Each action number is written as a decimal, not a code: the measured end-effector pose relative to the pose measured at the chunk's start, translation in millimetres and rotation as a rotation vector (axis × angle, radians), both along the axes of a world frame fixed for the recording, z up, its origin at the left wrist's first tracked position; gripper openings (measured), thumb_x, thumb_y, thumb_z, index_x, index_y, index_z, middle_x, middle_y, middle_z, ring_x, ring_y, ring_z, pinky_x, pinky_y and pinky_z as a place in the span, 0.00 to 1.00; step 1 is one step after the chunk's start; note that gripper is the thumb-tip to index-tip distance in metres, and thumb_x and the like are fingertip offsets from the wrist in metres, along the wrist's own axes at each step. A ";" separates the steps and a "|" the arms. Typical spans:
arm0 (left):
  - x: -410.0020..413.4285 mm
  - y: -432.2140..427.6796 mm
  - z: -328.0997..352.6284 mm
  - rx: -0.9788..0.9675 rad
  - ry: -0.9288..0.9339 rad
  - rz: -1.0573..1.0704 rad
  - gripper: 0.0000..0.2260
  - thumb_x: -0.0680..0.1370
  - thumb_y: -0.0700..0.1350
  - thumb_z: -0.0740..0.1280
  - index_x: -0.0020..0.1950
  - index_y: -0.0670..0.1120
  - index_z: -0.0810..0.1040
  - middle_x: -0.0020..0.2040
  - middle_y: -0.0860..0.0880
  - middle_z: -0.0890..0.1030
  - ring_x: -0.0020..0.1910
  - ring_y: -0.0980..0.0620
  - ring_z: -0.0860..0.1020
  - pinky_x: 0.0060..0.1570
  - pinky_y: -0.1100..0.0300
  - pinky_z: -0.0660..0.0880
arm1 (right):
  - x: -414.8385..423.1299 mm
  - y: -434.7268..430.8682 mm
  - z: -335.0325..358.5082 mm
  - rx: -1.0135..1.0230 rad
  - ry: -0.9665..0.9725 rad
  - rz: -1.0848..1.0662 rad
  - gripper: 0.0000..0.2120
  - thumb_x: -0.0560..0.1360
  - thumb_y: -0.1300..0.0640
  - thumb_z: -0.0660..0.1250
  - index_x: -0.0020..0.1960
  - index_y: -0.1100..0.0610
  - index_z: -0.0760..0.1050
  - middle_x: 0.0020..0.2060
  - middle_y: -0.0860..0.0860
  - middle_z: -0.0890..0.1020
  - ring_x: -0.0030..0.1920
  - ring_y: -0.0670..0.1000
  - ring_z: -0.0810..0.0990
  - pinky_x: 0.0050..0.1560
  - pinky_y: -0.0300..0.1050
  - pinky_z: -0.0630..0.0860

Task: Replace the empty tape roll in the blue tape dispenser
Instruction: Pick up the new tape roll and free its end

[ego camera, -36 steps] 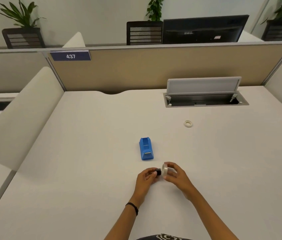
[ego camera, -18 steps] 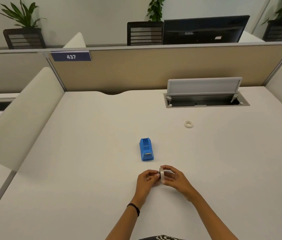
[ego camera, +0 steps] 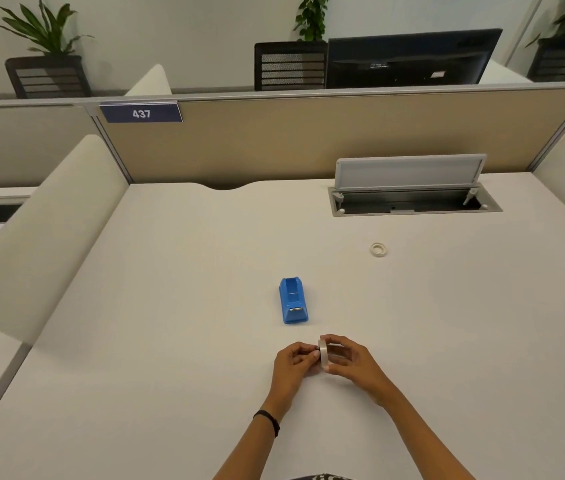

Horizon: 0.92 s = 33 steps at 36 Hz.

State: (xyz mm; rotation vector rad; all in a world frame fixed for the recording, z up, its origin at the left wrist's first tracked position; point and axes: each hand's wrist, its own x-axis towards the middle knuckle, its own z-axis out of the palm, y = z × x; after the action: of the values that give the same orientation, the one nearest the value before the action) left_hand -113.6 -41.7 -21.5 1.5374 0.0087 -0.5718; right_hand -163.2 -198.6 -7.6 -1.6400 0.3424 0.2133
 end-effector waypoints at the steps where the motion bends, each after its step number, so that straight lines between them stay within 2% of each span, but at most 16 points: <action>1: 0.0 0.0 0.1 -0.001 -0.003 -0.001 0.03 0.75 0.39 0.69 0.46 0.44 0.82 0.41 0.49 0.85 0.40 0.51 0.84 0.40 0.65 0.80 | -0.1 0.2 0.1 -0.010 0.000 0.001 0.25 0.66 0.62 0.75 0.57 0.40 0.75 0.58 0.41 0.79 0.58 0.41 0.78 0.50 0.30 0.76; 4: 0.2 -0.4 -0.2 0.005 -0.013 -0.005 0.03 0.75 0.39 0.69 0.46 0.45 0.82 0.40 0.50 0.85 0.39 0.52 0.84 0.40 0.65 0.80 | 0.3 0.5 0.5 -0.031 0.001 0.000 0.25 0.66 0.62 0.75 0.56 0.40 0.75 0.57 0.41 0.79 0.57 0.40 0.78 0.49 0.30 0.76; 10: 1.1 -0.2 -3.3 0.040 -0.021 0.007 0.04 0.75 0.39 0.69 0.48 0.40 0.81 0.42 0.46 0.84 0.39 0.51 0.84 0.40 0.64 0.80 | 2.7 1.1 1.2 -0.062 -0.004 0.002 0.24 0.66 0.61 0.75 0.56 0.41 0.75 0.57 0.42 0.80 0.57 0.41 0.78 0.48 0.29 0.76; 13: 1.5 -0.4 -3.5 0.034 -0.021 0.008 0.04 0.75 0.38 0.69 0.48 0.39 0.81 0.41 0.46 0.84 0.38 0.52 0.84 0.38 0.65 0.80 | 2.9 0.8 -0.3 -0.066 -0.004 0.006 0.24 0.67 0.61 0.75 0.58 0.44 0.74 0.57 0.45 0.80 0.58 0.43 0.78 0.51 0.32 0.77; 16: 1.6 -0.4 -3.9 0.046 -0.024 0.007 0.03 0.75 0.38 0.69 0.47 0.41 0.81 0.41 0.46 0.84 0.38 0.52 0.84 0.38 0.66 0.80 | 3.6 0.0 -2.0 -0.067 0.000 0.012 0.25 0.67 0.61 0.75 0.62 0.49 0.74 0.58 0.47 0.79 0.59 0.46 0.78 0.57 0.38 0.76; 18: 1.3 -0.4 -3.5 0.038 -0.030 0.002 0.03 0.74 0.38 0.69 0.46 0.42 0.81 0.41 0.46 0.84 0.38 0.52 0.84 0.38 0.65 0.80 | 3.8 0.3 -1.4 -0.062 -0.004 0.017 0.25 0.67 0.62 0.75 0.62 0.49 0.74 0.58 0.47 0.79 0.59 0.46 0.78 0.59 0.40 0.76; 23: -2.9 -0.2 -1.6 0.028 -0.083 -0.003 0.06 0.73 0.39 0.70 0.45 0.49 0.82 0.42 0.51 0.85 0.41 0.53 0.83 0.41 0.65 0.79 | -1.3 3.9 -3.2 -0.038 -0.044 -0.017 0.25 0.67 0.65 0.73 0.58 0.44 0.74 0.58 0.44 0.79 0.58 0.43 0.78 0.52 0.33 0.77; 29: -6.3 0.4 -0.4 0.030 -0.136 -0.008 0.08 0.73 0.38 0.70 0.48 0.50 0.81 0.45 0.51 0.84 0.44 0.53 0.82 0.44 0.66 0.79 | -2.5 4.6 -2.0 -0.045 -0.065 0.011 0.25 0.69 0.66 0.72 0.59 0.45 0.72 0.60 0.45 0.77 0.60 0.45 0.77 0.55 0.35 0.76; 33: -6.5 0.2 -0.6 0.035 -0.139 -0.007 0.09 0.73 0.38 0.70 0.49 0.51 0.81 0.46 0.51 0.84 0.44 0.53 0.82 0.43 0.67 0.78 | -1.7 4.2 0.8 -0.048 -0.077 0.027 0.23 0.70 0.62 0.72 0.60 0.44 0.72 0.60 0.44 0.77 0.60 0.44 0.77 0.54 0.34 0.76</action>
State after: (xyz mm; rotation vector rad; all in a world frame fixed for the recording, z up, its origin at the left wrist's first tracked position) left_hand -120.2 -41.5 -22.1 1.6089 -0.0936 -0.4715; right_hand -164.9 -194.4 -6.8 -1.6958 0.2687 0.1622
